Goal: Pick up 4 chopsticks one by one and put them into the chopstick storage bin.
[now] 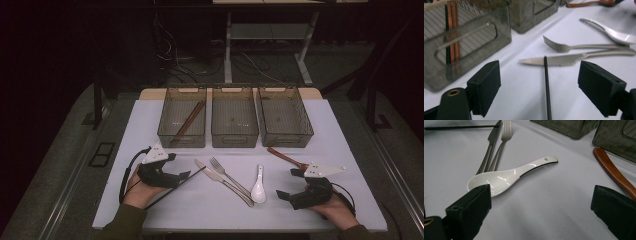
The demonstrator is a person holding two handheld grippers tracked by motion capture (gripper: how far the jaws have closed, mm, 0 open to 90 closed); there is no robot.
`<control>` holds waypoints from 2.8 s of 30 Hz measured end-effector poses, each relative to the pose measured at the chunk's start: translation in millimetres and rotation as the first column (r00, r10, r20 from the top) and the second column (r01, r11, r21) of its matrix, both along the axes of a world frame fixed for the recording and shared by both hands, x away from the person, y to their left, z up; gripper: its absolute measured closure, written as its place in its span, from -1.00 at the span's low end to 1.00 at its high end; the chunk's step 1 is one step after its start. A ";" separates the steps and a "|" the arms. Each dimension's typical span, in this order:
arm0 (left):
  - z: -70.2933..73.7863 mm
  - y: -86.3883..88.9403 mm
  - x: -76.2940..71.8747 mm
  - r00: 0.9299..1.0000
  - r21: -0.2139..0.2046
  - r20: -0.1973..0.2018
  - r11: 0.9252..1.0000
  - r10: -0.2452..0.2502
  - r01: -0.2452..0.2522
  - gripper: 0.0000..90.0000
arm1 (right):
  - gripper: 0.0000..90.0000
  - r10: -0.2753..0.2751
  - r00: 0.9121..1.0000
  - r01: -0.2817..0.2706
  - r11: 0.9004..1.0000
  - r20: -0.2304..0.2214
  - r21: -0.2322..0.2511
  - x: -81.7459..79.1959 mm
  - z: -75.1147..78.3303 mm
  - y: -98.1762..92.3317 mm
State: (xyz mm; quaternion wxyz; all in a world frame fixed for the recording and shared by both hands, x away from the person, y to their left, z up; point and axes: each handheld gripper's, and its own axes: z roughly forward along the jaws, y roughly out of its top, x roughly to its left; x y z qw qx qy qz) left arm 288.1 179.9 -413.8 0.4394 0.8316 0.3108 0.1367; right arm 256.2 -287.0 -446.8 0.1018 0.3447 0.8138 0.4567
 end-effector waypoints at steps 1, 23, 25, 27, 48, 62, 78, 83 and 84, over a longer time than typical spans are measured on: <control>-2.0 0.6 -2.6 1.000 -0.003 -0.004 1.000 0.000 0.000 -0.57 | -0.93 0.000 1.000 0.000 1.000 0.000 0.000 0.1 -0.2 0.1; -24.6 6.1 -13.5 0.992 0.078 -0.124 0.996 -0.032 0.042 0.40 | -0.93 0.002 1.000 -0.002 1.000 0.003 0.000 0.7 -0.5 0.6; -25.4 6.5 -13.3 0.991 0.080 -0.129 0.996 -0.033 0.044 0.45 | -0.93 0.003 1.000 -0.003 1.000 0.003 0.001 0.5 -0.3 0.7; -25.9 8.4 -13.0 0.990 0.090 -0.135 0.995 -0.040 0.052 0.51 | -0.93 0.002 1.000 -0.002 1.000 0.002 0.003 0.4 -0.2 0.6; -27.6 8.0 -13.5 0.983 0.160 -0.171 0.982 -0.070 0.098 0.87 | -0.93 0.007 1.000 -0.007 1.000 0.001 -0.002 0.5 -0.4 0.9; -26.3 8.5 -9.5 0.977 0.146 -0.202 0.985 -0.063 0.094 0.89 | -0.93 0.008 1.000 -0.008 1.000 0.000 -0.003 0.5 -0.4 1.1; -16.1 11.0 -7.9 0.980 0.052 -0.195 0.997 -0.037 0.048 0.89 | -0.93 0.007 1.000 -0.007 1.000 0.000 -0.005 0.8 -0.7 1.2; -12.0 11.6 -7.3 0.981 0.032 -0.192 0.999 -0.019 0.026 0.89 | -0.93 0.005 1.000 -0.005 1.000 -0.001 -0.006 0.8 -0.8 1.3; -11.2 11.4 -7.3 0.982 0.029 -0.189 0.999 -0.018 0.024 0.89 | -0.93 0.005 1.000 -0.005 1.000 -0.001 -0.006 0.8 -0.8 1.3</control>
